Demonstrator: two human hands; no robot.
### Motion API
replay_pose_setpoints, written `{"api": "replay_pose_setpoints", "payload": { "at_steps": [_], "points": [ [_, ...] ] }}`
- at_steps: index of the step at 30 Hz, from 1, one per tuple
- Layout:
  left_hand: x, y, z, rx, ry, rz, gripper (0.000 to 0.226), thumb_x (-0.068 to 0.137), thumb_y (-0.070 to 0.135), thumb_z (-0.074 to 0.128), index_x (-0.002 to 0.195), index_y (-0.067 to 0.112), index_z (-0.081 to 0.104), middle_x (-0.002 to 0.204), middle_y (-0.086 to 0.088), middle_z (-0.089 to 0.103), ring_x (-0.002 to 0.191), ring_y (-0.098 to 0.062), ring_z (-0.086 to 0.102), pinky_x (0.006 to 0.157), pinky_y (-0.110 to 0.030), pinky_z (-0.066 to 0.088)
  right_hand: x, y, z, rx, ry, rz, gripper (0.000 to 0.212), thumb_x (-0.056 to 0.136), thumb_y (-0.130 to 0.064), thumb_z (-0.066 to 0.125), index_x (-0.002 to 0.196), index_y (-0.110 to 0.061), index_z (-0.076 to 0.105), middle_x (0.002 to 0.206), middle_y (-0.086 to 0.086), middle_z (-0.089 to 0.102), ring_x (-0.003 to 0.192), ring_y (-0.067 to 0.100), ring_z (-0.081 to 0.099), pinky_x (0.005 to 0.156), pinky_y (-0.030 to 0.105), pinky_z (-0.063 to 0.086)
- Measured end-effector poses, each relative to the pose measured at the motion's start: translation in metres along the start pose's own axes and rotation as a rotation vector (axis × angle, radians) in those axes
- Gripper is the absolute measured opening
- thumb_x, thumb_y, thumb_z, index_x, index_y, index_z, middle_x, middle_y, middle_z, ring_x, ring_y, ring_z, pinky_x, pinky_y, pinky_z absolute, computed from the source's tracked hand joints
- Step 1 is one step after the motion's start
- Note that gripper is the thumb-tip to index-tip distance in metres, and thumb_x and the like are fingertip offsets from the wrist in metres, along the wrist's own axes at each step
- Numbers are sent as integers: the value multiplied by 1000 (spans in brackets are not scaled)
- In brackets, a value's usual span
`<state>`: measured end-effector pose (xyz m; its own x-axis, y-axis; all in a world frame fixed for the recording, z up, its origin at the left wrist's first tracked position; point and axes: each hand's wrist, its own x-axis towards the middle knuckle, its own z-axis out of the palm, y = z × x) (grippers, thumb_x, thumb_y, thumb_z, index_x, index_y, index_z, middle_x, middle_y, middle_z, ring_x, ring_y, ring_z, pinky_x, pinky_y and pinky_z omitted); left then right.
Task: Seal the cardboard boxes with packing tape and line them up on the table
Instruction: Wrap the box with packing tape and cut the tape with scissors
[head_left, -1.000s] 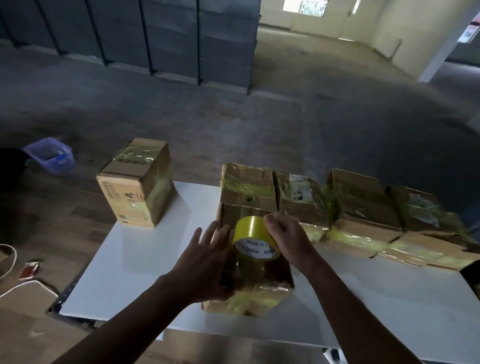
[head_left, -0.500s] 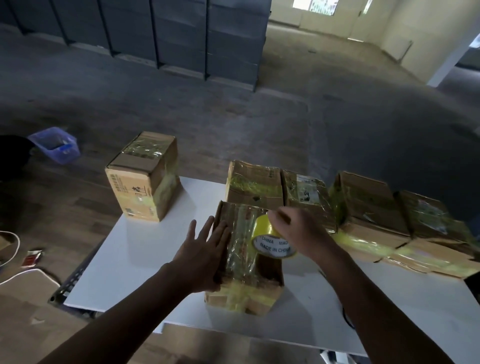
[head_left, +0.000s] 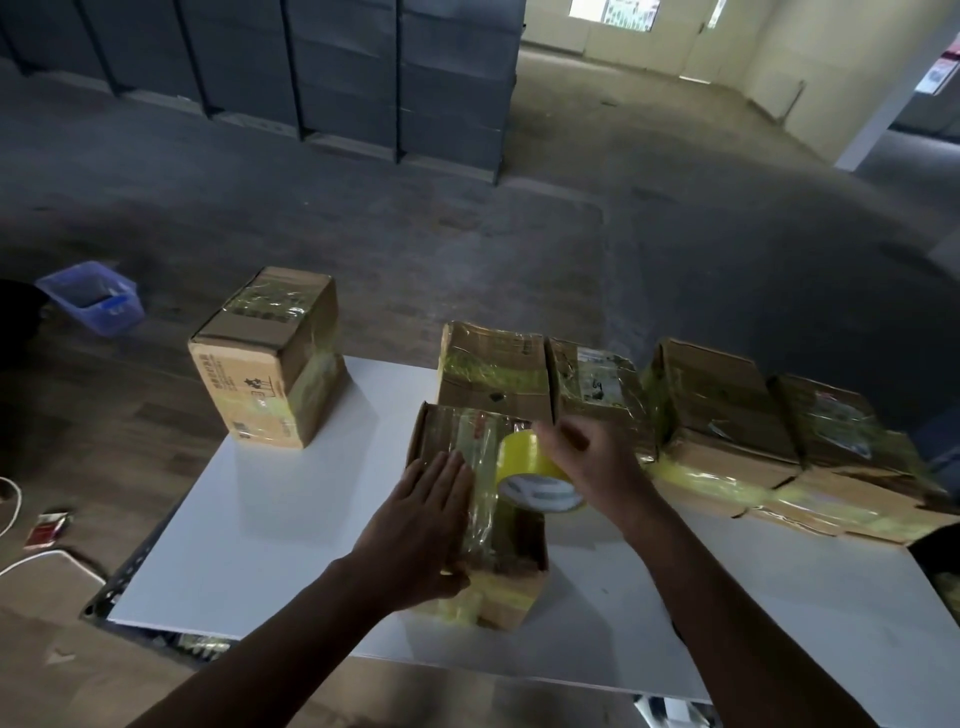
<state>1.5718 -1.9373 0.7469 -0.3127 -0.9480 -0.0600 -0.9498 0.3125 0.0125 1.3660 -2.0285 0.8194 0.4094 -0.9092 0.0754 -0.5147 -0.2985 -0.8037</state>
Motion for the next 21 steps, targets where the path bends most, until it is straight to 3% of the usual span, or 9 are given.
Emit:
{"api": "replay_pose_setpoints", "payload": {
  "at_steps": [4, 6, 8, 9, 12, 17, 21],
  "points": [
    [0, 2, -2, 9, 1, -18, 123, 50, 75, 69, 139, -5, 42, 144, -25, 43, 135, -38, 41, 106, -53, 40, 0, 0, -17, -147, 18, -16, 34, 97, -28, 52, 64, -19, 54, 50, -9, 42, 38, 0, 40, 38, 11, 30],
    [6, 15, -10, -21, 9, -10, 123, 63, 74, 64, 147, -6, 22, 154, -27, 19, 144, -41, 18, 115, -57, 22, 0, 1, -13, -184, 32, -15, 36, 97, -31, 52, 63, -19, 54, 50, -9, 43, 40, 1, 40, 41, 13, 30],
    [13, 31, -13, -90, 42, -15, 119, 76, 72, 55, 151, -1, -3, 155, -18, -13, 146, -33, -10, 120, -52, 2, 2, 0, -9, -194, 40, 0, 38, 97, -34, 50, 62, -19, 54, 51, -7, 44, 43, 5, 37, 43, 19, 29],
    [16, 37, -11, -108, 42, -7, 119, 77, 72, 54, 150, 1, -8, 155, -16, -17, 145, -30, -15, 120, -50, -2, 3, 0, -9, -187, 45, 3, 39, 97, -35, 49, 62, -20, 54, 51, -7, 44, 44, 5, 36, 44, 19, 28],
    [22, 40, -1, -62, 73, 1, 121, 70, 75, 56, 151, -2, 10, 158, -22, 8, 144, -33, -3, 117, -50, 7, 1, 6, -15, -67, 30, 25, 36, 97, -35, 50, 69, -16, 59, 56, -7, 48, 49, 4, 42, 48, 18, 32],
    [22, 35, 4, -67, 68, 6, 121, 70, 74, 59, 152, 2, 9, 158, -18, 0, 144, -32, -5, 117, -48, 3, -10, 24, -12, 176, 51, 58, 34, 96, -33, 51, 65, -21, 58, 51, -9, 48, 51, 7, 48, 55, 27, 39],
    [21, 31, 5, -100, 25, -4, 117, 64, 81, 47, 145, -2, 32, 150, -23, 34, 140, -36, 29, 106, -55, 38, -12, 32, -34, 64, 84, 87, 37, 95, -29, 56, 66, -6, 60, 54, 1, 49, 52, 11, 45, 52, 20, 37]
  ]
}}
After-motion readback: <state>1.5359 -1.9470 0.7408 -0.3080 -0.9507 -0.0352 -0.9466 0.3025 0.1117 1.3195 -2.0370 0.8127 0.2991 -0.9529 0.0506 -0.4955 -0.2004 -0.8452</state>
